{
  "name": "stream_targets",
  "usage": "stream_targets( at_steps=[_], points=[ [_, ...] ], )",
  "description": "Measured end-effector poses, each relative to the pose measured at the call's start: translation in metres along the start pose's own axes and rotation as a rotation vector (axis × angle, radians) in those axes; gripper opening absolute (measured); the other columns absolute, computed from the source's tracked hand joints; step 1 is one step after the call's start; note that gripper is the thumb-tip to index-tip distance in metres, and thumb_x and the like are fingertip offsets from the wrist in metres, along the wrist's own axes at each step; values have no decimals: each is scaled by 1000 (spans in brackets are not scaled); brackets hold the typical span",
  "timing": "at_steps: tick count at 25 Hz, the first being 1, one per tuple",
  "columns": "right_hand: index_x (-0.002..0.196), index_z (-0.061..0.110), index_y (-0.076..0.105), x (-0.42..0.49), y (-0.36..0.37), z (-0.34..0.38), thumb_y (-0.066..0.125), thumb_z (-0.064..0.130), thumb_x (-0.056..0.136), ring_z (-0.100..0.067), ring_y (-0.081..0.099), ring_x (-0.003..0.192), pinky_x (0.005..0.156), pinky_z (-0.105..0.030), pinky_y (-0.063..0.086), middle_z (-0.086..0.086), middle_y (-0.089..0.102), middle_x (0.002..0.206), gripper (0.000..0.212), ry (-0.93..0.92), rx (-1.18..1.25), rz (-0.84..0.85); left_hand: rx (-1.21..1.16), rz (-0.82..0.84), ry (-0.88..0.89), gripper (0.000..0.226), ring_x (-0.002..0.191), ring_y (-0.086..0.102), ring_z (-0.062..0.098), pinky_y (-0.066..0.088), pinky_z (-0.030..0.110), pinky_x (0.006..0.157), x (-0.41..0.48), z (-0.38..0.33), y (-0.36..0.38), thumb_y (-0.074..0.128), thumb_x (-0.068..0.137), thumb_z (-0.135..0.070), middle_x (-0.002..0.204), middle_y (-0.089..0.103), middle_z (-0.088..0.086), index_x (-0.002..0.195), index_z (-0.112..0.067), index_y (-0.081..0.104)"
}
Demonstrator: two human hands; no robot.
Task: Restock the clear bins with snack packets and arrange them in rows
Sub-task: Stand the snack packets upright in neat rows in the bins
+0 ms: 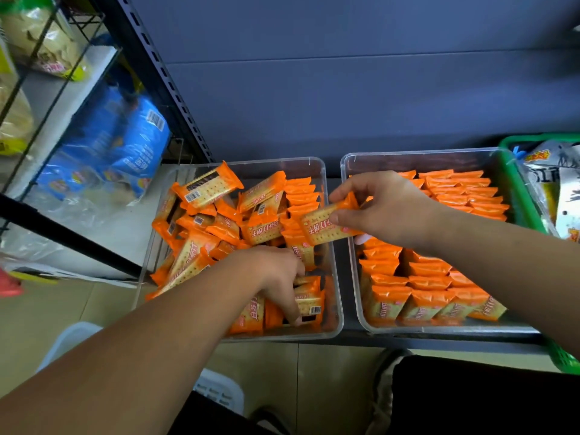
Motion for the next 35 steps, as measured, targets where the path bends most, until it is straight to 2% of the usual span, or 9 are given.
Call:
stream_targets(
  at_steps=[6, 8, 12, 15, 17, 24, 26, 30, 35],
  points=[
    [119, 29, 72, -1, -2, 11, 86, 25, 85, -7, 67, 84, 67, -24, 57, 11, 60, 98, 38, -47, -20, -10, -24, -50, 21, 71, 100, 62, 20, 58, 42, 87, -14, -13, 1, 92, 69, -44, 114, 62, -7, 128, -36, 54],
    [120, 29, 72, 1, 3, 16, 86, 21, 83, -6, 65, 88, 67, -21, 54, 10, 65, 102, 40, -61, -53, 5, -7, -151, 56, 77, 105, 61, 19, 57, 41, 89, -28, -9, -7, 90, 69, -42, 120, 60, -9, 134, -36, 50],
    [107, 25, 75, 9, 6, 27, 74, 9, 84, -20, 72, 84, 67, -36, 64, -1, 76, 96, 27, -94, -113, -90, -168, -394, 43, 85, 112, 60, 18, 56, 39, 91, -60, 15, -16, 88, 72, -47, 127, 59, -10, 143, -31, 46],
    [105, 28, 72, 17, -3, 35, 74, 10, 83, -12, 71, 87, 65, -23, 57, 6, 74, 96, 29, -130, -125, -253, -317, -582, -43, 97, 119, 60, 19, 55, 38, 97, -75, 36, -17, 88, 73, -47, 137, 59, -6, 154, -28, 38],
    [103, 28, 71, 17, 0, 38, 79, 12, 83, -9, 69, 88, 66, -19, 53, 7, 72, 96, 26, -130, -181, -237, -458, -707, -96, 100, 117, 62, 21, 56, 40, 97, -80, 50, -18, 89, 72, -43, 134, 62, -5, 156, -27, 36],
    [121, 36, 67, 23, 58, 16, 74, 27, 91, -17, 65, 109, 90, -37, 60, 6, 68, 120, 32, -165, -615, 55, -690, -788, -162, 78, 113, 64, 21, 56, 40, 97, -75, 68, -20, 92, 71, -38, 118, 63, -9, 136, -26, 50],
    [128, 43, 62, 30, 69, 13, 70, 33, 93, -21, 60, 118, 99, -41, 54, 4, 65, 126, 37, -206, -784, 40, -751, -793, -155, 75, 108, 66, 19, 57, 44, 96, -72, 76, -22, 94, 65, -40, 116, 67, -8, 127, -30, 53],
    [131, 45, 57, 42, 89, 12, 66, 39, 98, -21, 46, 126, 106, -45, 31, 6, 64, 124, 35, -250, -1134, 78, -976, -743, -119, 102, 105, 72, 14, 62, 42, 90, -68, 93, -17, 93, 44, -56, 118, 71, -9, 134, -30, 56],
    [121, 35, 56, 48, 99, 14, 63, 33, 96, -22, 49, 121, 106, -52, 24, 7, 64, 115, 27, -225, -1239, 93, -986, -858, -147, 71, 99, 72, 13, 62, 44, 88, -70, 101, -22, 96, 58, -47, 109, 73, -12, 119, -35, 61]
  ],
)
Point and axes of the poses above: each hand's wrist, its own x-axis towards the middle knuckle, its own y-axis out of the palm, z = x × y, the point moved 4 cm from there along x, towards the middle knuckle
